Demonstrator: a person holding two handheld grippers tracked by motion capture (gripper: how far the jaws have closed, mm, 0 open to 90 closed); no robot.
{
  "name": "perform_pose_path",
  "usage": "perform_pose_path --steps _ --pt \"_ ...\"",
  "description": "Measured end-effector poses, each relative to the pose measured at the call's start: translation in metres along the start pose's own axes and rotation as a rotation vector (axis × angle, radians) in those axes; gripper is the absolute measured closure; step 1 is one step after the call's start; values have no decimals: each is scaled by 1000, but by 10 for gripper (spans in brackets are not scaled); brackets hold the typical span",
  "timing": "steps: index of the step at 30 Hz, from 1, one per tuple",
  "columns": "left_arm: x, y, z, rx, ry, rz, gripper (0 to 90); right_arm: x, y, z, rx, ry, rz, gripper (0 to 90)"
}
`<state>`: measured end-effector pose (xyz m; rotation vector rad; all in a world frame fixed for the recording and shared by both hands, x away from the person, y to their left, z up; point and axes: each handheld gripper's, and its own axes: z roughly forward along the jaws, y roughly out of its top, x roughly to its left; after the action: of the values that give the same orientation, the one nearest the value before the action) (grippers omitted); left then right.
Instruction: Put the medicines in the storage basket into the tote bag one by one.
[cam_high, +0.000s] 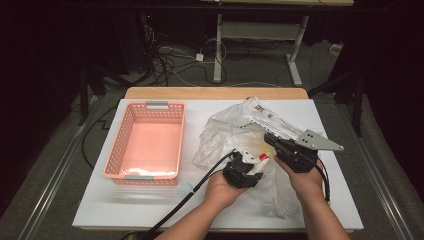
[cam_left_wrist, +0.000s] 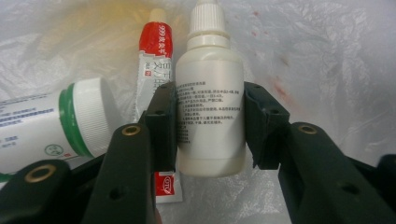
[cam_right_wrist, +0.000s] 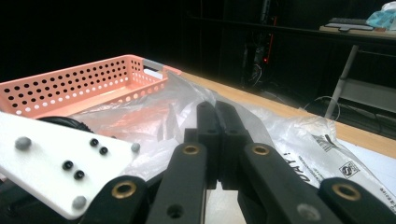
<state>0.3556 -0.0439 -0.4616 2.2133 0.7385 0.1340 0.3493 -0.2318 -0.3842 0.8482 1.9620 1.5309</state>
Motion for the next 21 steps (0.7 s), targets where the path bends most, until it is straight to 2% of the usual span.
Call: perform_pose_path --steps 7,9,11,15,21 --pt "-1 -2 7 -7 23 15 576 0 0 1 4 3 -2 900" --pt "-2 -2 8 -24 24 15 542 1 0 1 5 4 -2 900" --pt "-2 -1 7 -36 20 17 471 1 0 1 6 3 -1 900" --pt "-4 -4 -3 -43 30 36 415 0 0 0 4 2 3 900" --pt "0 -23 -29 -72 15 20 384 -1 0 0 2 1 0 900"
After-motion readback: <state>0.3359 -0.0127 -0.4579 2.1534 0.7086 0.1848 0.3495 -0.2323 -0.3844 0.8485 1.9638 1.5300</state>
